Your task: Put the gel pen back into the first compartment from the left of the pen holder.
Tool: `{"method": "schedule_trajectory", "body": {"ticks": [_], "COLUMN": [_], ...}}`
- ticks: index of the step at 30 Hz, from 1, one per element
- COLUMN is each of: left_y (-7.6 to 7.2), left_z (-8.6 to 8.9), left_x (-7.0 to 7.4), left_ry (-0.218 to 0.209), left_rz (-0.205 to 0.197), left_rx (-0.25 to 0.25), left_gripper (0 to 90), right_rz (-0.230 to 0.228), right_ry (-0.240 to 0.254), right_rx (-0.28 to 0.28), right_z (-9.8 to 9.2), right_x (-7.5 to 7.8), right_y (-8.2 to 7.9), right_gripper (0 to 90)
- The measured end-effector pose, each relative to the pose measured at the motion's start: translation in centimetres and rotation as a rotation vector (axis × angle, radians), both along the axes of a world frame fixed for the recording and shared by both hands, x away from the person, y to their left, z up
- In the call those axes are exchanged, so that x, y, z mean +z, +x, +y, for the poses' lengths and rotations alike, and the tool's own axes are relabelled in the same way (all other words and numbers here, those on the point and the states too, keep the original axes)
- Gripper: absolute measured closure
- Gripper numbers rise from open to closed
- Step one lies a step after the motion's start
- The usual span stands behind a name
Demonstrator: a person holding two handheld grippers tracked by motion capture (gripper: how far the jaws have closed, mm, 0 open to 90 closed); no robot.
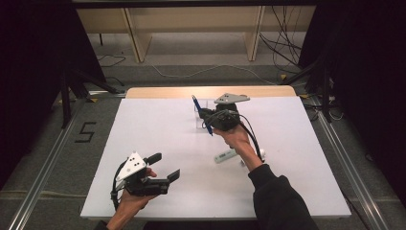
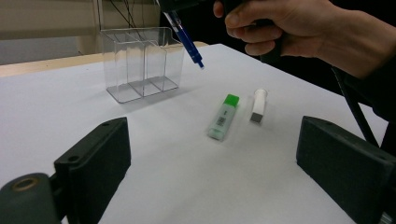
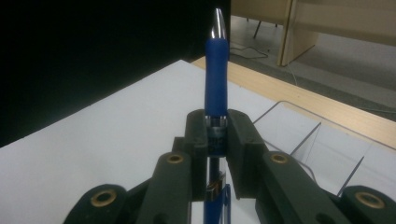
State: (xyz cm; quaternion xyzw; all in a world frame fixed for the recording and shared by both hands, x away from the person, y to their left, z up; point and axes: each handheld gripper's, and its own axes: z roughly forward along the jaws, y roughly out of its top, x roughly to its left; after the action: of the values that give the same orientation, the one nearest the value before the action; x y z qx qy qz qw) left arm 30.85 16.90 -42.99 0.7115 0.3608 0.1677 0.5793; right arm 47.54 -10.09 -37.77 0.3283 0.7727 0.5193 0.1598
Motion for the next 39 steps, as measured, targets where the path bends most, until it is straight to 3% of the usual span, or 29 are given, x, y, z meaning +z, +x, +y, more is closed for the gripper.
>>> {"method": "schedule_trajectory", "body": {"ticks": [6,9,30,39], "left_y": [0.0,0.0,0.0,0.0], "left_z": [0.0,0.0,0.0,0.0], "left_x": [0.0,0.0,0.1,0.0], "left_ry": [-0.003,-0.003,-0.008,-0.005], "left_rz": [-0.001,-0.001,-0.003,-0.002], "left_rx": [0.001,0.001,0.000,-0.001], "left_gripper": [9.3,9.3,9.3,9.3], "right_rz": [-0.021,-0.056,-0.079,-0.088], "right_ry": [0.002,0.000,-0.003,-0.001], "right_rx": [-0.029,-0.044,-0.158,-0.180], "right_z": [0.7,1.0,1.4,2.0], "right_x": [0.9,1.0,0.4,0.5], "right_y": [1.0,1.5,4.8,6.0], "right_gripper": [79.8,79.8,79.8,79.8]}}
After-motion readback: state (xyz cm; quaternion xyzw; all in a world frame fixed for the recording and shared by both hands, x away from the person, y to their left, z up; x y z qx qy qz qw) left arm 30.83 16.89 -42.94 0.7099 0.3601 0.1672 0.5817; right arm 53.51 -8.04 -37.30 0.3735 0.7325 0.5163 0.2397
